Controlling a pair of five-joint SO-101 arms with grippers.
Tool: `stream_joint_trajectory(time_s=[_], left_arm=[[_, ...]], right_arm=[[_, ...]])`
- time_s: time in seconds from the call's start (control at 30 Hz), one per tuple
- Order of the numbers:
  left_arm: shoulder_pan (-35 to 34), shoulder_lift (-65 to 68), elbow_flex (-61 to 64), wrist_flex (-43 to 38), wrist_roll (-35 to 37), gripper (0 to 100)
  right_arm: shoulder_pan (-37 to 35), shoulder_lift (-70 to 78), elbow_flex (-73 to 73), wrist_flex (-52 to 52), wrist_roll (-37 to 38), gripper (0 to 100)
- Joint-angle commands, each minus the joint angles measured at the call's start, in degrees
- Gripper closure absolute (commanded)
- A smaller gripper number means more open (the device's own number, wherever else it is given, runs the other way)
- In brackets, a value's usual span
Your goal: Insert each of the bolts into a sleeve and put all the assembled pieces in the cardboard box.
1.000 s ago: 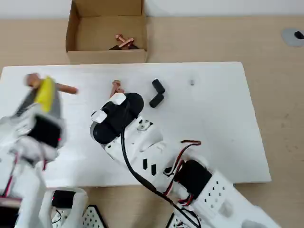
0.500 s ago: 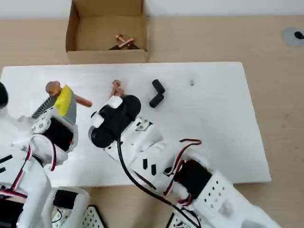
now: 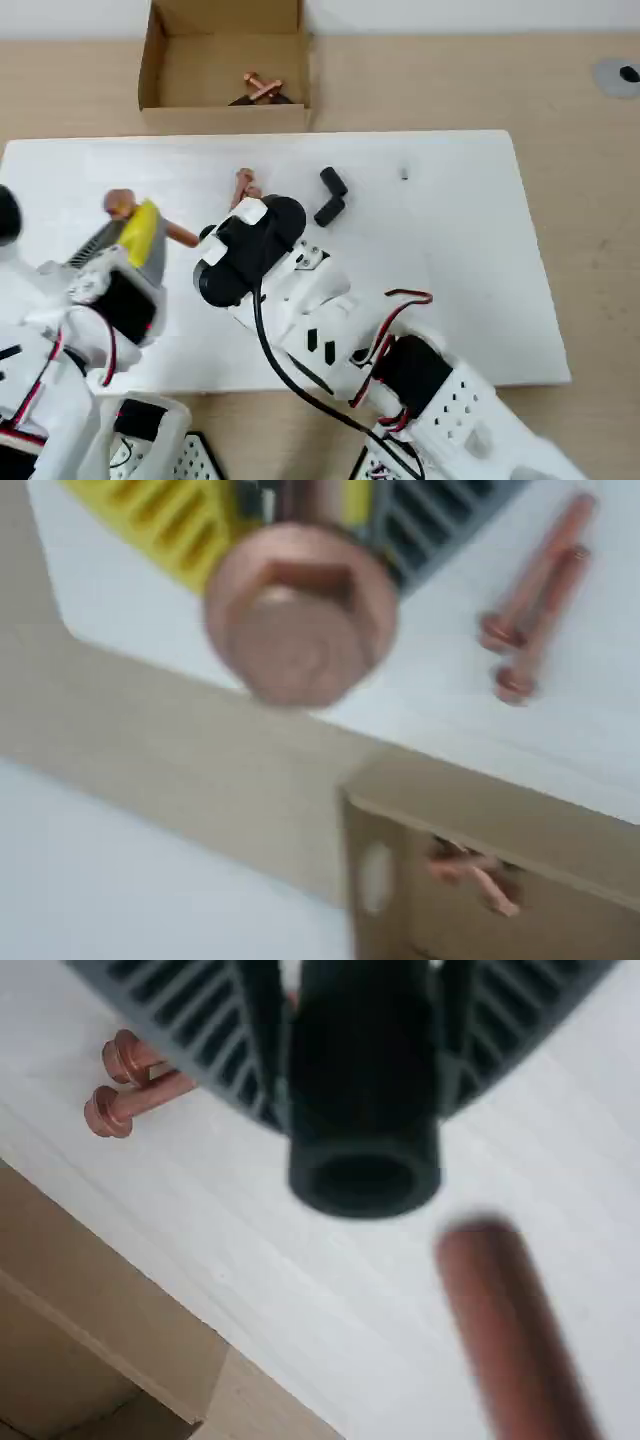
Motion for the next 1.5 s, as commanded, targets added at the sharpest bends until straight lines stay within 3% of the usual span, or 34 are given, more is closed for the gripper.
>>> stream_joint_trajectory(time_s=[0.0, 0.43, 0.73, 1.2, 1.47], left_arm=[[3.3, 0.2, -2.5, 0.1, -0.4, 99], [3.0, 0.2, 0.9, -0.2, -2.7, 99], [2.9, -0.2, 6.4, -6.9, -3.3, 99], [-2.0, 0.2, 2.5, -8.5, -4.6, 99], [-2.0, 0.2, 8.2, -13.0, -4.1, 99]], right_arm=[[0.7, -1.6, -0.1, -1.6, 0.4, 98.8], [0.7, -1.6, -0.1, -1.6, 0.3, 98.8], [0.7, -1.6, 0.6, -1.4, 0.3, 98.8], [0.7, -1.6, 1.5, -1.6, 0.1, 98.8], [0.7, -1.6, 1.5, -1.6, 0.1, 98.8]])
